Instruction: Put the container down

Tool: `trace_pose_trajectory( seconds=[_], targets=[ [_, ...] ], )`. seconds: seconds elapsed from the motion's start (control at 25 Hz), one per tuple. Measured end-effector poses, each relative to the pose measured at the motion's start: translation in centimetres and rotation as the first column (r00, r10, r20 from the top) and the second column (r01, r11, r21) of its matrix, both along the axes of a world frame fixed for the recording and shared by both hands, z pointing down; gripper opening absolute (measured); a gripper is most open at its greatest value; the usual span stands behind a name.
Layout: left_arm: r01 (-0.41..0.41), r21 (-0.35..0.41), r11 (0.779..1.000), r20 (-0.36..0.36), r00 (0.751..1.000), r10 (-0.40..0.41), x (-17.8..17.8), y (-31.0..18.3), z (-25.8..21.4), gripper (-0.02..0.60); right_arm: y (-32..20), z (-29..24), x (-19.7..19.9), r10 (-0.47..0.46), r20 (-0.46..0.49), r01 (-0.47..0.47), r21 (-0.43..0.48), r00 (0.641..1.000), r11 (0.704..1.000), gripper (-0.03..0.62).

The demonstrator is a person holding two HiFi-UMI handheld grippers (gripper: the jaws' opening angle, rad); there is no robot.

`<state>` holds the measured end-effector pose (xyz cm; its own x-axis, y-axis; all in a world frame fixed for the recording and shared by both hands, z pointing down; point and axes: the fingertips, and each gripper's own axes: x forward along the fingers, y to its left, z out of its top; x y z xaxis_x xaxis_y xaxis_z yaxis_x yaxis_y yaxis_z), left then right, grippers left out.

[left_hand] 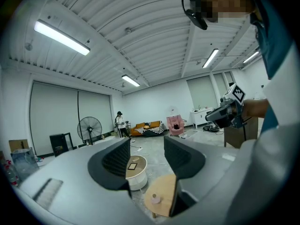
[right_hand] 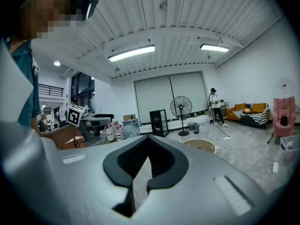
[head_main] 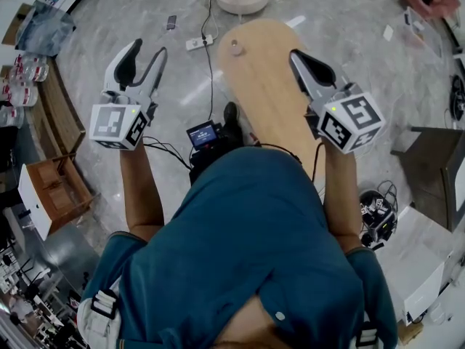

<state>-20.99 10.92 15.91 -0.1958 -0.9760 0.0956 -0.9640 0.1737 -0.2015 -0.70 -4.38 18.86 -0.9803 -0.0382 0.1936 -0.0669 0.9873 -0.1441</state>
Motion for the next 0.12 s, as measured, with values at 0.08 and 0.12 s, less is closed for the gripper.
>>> trace_pose_trajectory(
  seconds=[0.08,0.12],
  targets=[
    [-0.004,0.002,1.0,-0.004,1.0,0.004,0.39,0.15,-0.09,0.224,0.23,0.02,0.26,-0.002,-0.001,0.002,0.002,1.0,1.0,0.006],
    [-0.006,0.003,1.0,-0.006,1.0,0.006,0.59,0.22,-0.13,0.224,0.35,0.02,0.4,-0.003,-0.002,0.003,0.002,1.0,1.0,0.006]
  ],
)
